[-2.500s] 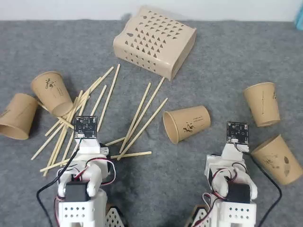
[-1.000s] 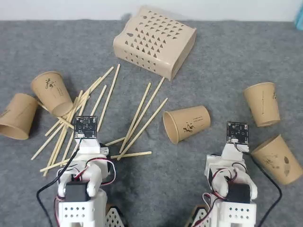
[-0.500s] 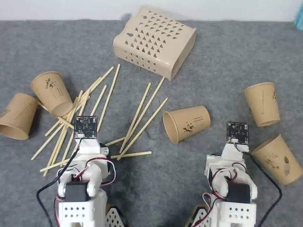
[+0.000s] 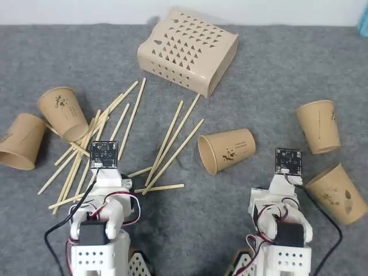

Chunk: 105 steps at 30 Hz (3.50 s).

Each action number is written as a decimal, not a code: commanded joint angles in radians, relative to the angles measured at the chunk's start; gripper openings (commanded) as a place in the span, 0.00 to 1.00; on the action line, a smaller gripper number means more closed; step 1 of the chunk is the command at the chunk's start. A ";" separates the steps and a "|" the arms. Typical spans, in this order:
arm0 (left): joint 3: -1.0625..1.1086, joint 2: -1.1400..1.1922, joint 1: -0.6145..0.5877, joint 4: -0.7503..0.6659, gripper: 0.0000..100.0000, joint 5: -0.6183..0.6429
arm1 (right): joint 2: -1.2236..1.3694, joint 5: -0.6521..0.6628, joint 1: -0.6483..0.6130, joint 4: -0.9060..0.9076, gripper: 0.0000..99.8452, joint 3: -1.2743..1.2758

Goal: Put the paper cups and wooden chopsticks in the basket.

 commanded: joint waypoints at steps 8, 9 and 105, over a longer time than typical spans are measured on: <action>-0.116 -0.020 -0.006 -0.031 0.01 -0.008 | -0.016 -0.011 -0.001 -0.007 0.01 -0.224; -0.130 -0.020 -0.006 -0.031 0.01 -0.008 | -0.016 -0.009 -0.004 -0.008 0.01 -0.235; -0.329 0.918 -0.123 -0.853 0.15 0.026 | 2.379 -0.293 -0.285 -0.334 0.01 -2.274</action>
